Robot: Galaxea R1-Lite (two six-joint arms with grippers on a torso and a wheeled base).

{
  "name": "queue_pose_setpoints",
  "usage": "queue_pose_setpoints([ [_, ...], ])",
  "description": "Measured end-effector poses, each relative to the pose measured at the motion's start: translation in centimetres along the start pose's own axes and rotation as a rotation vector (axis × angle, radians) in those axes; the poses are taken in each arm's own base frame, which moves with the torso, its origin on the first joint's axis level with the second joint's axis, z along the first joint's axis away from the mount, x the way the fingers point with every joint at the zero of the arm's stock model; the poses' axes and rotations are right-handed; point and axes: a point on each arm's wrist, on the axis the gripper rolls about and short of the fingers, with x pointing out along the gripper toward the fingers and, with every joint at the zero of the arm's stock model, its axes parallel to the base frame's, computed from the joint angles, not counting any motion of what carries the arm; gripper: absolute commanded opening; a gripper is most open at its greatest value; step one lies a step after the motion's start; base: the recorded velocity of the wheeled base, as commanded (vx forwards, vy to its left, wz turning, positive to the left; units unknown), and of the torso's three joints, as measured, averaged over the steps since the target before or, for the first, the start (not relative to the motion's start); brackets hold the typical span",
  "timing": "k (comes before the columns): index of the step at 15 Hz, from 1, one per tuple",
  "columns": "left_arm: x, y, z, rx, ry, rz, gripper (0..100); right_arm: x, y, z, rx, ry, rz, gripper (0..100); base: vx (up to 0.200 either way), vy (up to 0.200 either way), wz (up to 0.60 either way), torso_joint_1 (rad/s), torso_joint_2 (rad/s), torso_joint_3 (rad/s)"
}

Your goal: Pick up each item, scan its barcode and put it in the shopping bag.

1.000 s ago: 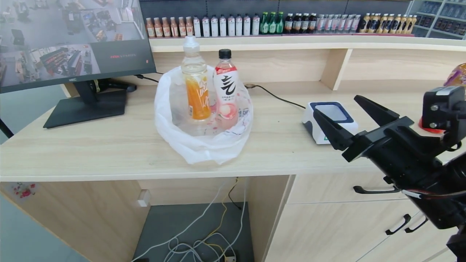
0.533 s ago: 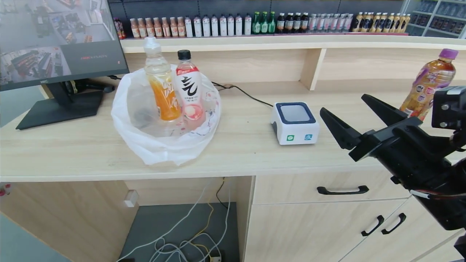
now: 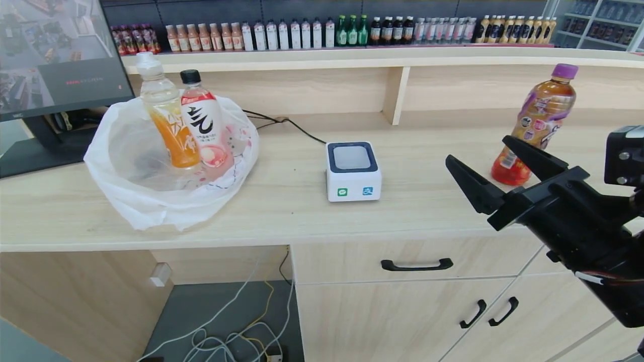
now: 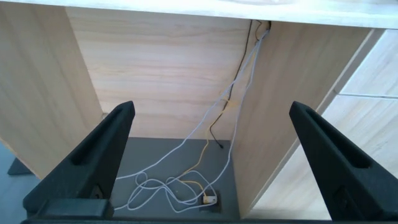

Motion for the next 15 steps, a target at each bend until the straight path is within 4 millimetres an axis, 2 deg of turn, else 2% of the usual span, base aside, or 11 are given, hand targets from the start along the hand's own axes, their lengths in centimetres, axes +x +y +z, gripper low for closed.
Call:
queue_pose_setpoints([
  [7, 0.0, 0.0, 0.0, -0.001, 0.000, 0.000, 100, -0.7, 0.0, -0.5, 0.005, 0.031, 0.003, 100, 0.000, -0.200, 0.00, 0.003, 0.00, 0.002],
  [12, 0.0, 0.0, 0.0, 0.000, 0.000, 0.000, 100, 0.1, -0.2, -0.6, 0.011, 0.025, -0.009, 100, 0.000, 0.000, 0.00, 0.000, 0.00, 0.000],
  [15, 0.0, 0.0, 0.0, 0.003, 0.000, 0.001, 100, 0.8, -1.1, -1.0, -0.003, 0.027, -0.049, 100, 0.000, 0.000, 0.00, 0.000, 0.00, 0.000],
])
